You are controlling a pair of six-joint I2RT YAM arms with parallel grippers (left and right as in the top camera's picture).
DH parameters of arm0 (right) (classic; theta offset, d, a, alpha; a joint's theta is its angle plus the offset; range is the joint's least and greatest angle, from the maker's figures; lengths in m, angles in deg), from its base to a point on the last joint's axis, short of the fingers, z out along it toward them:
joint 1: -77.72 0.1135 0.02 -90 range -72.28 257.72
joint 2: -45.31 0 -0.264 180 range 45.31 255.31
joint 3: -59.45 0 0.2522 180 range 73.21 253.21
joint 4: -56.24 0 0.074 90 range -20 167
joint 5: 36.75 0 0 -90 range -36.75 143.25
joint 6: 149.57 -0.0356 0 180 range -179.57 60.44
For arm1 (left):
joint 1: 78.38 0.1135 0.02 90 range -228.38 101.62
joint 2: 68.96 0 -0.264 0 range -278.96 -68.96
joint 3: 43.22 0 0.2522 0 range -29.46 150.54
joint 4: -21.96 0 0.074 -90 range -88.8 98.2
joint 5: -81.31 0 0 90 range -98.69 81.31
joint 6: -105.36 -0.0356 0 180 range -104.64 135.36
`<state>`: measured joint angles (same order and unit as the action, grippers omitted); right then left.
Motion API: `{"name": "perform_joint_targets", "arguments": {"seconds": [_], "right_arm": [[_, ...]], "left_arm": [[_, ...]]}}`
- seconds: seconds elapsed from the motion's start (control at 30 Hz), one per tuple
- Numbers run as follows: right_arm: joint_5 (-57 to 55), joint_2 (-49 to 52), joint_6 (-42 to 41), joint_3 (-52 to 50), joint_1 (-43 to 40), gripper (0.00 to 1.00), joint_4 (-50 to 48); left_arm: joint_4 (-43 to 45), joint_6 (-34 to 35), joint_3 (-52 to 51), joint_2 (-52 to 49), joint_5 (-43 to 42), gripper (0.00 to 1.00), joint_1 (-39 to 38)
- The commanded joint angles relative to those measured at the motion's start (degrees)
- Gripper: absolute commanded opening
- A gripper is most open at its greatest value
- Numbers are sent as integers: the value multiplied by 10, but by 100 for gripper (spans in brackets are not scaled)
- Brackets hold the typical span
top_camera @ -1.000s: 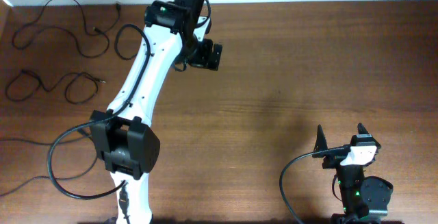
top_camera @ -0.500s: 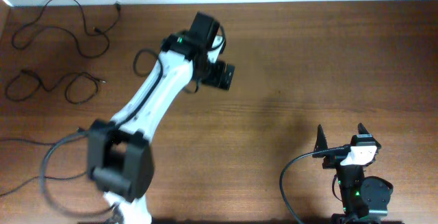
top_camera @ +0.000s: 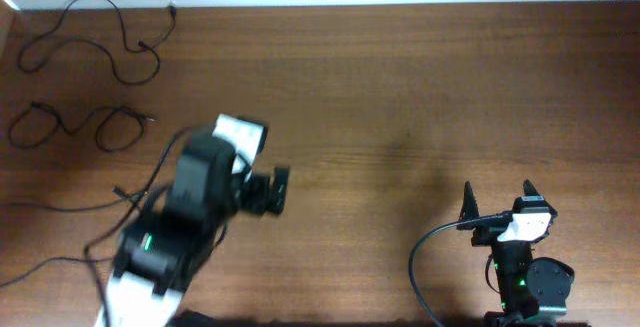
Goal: Untangle cables
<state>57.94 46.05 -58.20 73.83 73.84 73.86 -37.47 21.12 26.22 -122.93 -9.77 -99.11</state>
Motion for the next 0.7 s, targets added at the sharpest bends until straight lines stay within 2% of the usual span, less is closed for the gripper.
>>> {"name": "perform_joint_targets", "arguments": {"seconds": [0.0, 0.3, 0.67], "right_arm": [[-5, -5, -1, -3, -3, 98, 4], [-5, -5, -1, -3, -3, 98, 4], [-5, -5, -1, -3, -3, 98, 4]], "left_arm": [[6, -7, -74, 119, -12, 99, 4], [-9, -7, -121, 257, -6, 99, 7], [16, -7, -255, 377, -41, 99, 124]]}}
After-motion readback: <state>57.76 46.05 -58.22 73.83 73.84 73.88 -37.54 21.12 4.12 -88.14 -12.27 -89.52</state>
